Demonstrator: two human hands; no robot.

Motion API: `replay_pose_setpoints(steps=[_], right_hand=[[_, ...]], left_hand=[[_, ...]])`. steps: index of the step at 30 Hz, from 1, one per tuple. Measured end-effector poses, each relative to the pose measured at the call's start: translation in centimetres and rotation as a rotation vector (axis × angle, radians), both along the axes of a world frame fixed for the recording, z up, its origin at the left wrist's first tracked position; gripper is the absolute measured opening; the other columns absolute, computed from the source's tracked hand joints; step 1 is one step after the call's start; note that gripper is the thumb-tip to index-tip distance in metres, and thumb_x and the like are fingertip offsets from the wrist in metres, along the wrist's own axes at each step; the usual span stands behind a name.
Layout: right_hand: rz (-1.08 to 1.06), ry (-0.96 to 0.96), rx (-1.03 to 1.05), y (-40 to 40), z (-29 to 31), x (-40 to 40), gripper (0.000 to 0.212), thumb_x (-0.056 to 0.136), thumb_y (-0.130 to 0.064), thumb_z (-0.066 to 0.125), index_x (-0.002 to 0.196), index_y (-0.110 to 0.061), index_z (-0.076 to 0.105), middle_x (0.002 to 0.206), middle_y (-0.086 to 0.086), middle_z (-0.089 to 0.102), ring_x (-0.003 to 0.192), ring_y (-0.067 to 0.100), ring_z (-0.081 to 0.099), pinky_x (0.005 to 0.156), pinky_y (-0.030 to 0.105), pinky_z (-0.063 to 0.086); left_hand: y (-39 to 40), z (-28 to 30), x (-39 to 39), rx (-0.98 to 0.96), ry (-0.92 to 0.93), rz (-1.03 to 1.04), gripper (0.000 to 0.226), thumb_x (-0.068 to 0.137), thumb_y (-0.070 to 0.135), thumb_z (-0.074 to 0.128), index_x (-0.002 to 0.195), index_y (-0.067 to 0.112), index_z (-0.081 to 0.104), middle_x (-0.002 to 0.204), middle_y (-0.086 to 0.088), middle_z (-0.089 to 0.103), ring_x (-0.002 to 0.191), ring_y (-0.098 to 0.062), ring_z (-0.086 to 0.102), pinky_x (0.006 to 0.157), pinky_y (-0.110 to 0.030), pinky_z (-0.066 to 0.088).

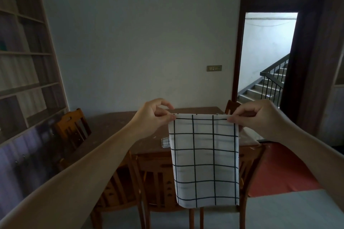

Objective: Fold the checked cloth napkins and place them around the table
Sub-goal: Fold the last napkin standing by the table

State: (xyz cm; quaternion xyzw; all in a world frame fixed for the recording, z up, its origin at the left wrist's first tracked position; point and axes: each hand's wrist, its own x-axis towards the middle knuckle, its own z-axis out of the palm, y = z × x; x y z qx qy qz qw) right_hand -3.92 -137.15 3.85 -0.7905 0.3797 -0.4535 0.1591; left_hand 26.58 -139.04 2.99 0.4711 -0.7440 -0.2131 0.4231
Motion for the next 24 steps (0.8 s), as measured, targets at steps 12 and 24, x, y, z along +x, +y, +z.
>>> replay_pose_setpoints(steps=[12, 24], right_hand=[[-0.013, 0.081, 0.111, -0.8, -0.4, -0.4, 0.01, 0.073, -0.019, 0.079, 0.083, -0.018, 0.076, 0.074, -0.003, 0.076, 0.069, 0.017, 0.073, 0.065, 0.025, 0.06], [-0.125, 0.355, 0.069, -0.6, 0.0, 1.6, 0.04, 0.065, -0.062, 0.07, 0.092, -0.032, 0.07, 0.085, -0.014, 0.071, 0.082, 0.001, 0.067, 0.079, 0.025, 0.056]], left_hand=[[0.2, -0.2, -0.8, 0.038, 0.098, -0.008, 0.009, 0.09, 0.027, 0.069, 0.095, 0.027, 0.076, 0.094, 0.008, 0.077, 0.093, -0.009, 0.071, 0.095, -0.035, 0.055], [1.2, -2.0, -2.6, 0.243, 0.413, -0.085, 0.017, 0.089, 0.019, 0.069, 0.101, 0.009, 0.076, 0.094, -0.014, 0.076, 0.079, -0.021, 0.069, 0.07, -0.024, 0.056]])
